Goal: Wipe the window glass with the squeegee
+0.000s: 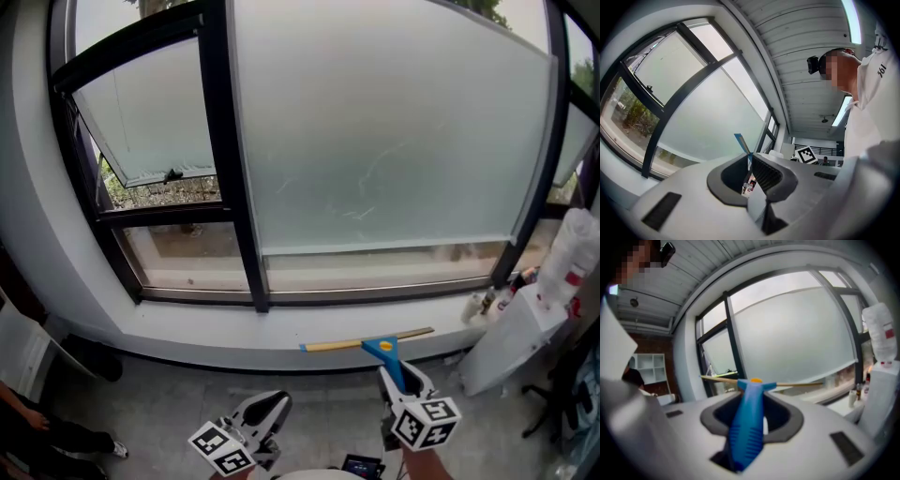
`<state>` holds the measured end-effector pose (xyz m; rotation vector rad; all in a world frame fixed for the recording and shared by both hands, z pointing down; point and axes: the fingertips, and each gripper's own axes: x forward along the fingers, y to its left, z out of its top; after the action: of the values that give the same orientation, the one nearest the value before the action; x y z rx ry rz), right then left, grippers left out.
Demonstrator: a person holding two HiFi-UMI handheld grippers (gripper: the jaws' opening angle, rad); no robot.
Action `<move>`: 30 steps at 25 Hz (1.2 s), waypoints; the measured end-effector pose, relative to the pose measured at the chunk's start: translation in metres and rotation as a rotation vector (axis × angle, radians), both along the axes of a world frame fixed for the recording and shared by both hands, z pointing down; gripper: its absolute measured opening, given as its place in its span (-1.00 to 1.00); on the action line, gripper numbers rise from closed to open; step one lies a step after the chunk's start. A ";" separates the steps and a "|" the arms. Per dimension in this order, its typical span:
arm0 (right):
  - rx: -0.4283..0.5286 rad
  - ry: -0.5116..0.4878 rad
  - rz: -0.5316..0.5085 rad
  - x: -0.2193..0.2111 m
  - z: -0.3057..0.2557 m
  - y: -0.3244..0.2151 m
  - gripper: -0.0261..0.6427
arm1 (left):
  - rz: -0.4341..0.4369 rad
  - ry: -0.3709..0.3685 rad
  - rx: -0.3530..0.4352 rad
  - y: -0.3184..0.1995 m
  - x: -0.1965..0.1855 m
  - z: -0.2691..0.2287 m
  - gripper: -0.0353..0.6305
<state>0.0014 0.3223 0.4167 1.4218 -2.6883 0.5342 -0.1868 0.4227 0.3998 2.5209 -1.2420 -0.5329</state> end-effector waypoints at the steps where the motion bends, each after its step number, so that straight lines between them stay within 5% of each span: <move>1: -0.002 0.001 0.002 0.002 0.001 -0.001 -0.45 | -0.003 -0.002 -0.001 -0.001 0.001 0.001 -0.74; 7: -0.025 -0.012 0.010 0.014 0.004 -0.017 -0.45 | -0.024 -0.024 0.004 -0.015 0.005 0.000 -0.74; 13: -0.035 -0.098 -0.094 0.017 -0.008 -0.032 -0.45 | -0.044 -0.043 0.009 -0.032 0.016 -0.001 -0.74; 30: 0.033 -0.001 -0.162 0.021 -0.008 -0.075 -0.45 | -0.123 -0.056 -0.005 -0.062 0.030 0.000 -0.74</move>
<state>0.0229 0.2470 0.4084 1.1960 -2.7932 0.4799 -0.1572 0.3606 0.3997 2.4827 -1.4245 -0.4885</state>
